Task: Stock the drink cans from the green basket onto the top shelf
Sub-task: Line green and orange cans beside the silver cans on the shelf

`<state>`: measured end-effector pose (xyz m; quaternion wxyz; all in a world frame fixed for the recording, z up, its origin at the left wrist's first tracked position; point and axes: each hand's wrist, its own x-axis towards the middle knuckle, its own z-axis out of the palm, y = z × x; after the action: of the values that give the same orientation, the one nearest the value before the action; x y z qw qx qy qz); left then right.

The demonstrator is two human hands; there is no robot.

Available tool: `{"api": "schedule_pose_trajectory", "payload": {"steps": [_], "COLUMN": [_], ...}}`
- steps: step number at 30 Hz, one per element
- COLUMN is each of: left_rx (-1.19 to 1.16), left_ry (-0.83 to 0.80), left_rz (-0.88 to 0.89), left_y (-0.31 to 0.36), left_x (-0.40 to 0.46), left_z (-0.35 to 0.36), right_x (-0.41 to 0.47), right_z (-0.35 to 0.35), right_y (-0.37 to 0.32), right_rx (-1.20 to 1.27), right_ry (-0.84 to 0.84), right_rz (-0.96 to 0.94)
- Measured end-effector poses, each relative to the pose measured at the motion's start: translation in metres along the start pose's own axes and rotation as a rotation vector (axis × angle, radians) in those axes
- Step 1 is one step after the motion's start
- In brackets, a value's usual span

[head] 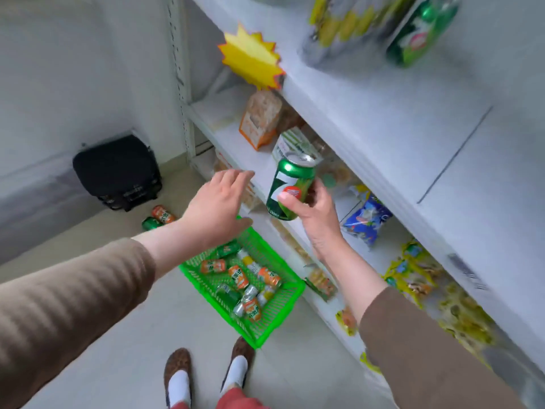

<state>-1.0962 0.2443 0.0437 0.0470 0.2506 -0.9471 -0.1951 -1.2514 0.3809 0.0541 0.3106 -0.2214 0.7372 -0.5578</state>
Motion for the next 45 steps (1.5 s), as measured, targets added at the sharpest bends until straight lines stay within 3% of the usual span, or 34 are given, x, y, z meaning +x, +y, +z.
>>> {"api": "schedule_pose_trajectory", "payload": {"steps": [5,11,19,27,45], "left_rx": [0.088,0.132,0.119,0.093,0.104], "left_ry": [0.127,0.166,0.145,0.184,0.195], "left_rz": [0.152,0.181,0.024,-0.066,-0.067], "left_y": [0.063,0.119,0.156,0.164,0.161], "left_x": [0.026,0.091,0.192,0.235,0.254], "left_z": [-0.084,-0.11,-0.099,-0.087,-0.083], "right_x": [-0.017,0.023,0.147,0.238,0.268], "right_z": [-0.049,-0.107,-0.155,-0.161,-0.152], "right_y": [-0.09,-0.133,-0.129,-0.13,-0.136], "right_rx": [0.031,0.014,-0.074,-0.082,-0.235], "right_ry": [0.104,0.204,0.181,0.199,0.394], "right_rz": [-0.127,-0.189,-0.193,-0.231,-0.249]}}
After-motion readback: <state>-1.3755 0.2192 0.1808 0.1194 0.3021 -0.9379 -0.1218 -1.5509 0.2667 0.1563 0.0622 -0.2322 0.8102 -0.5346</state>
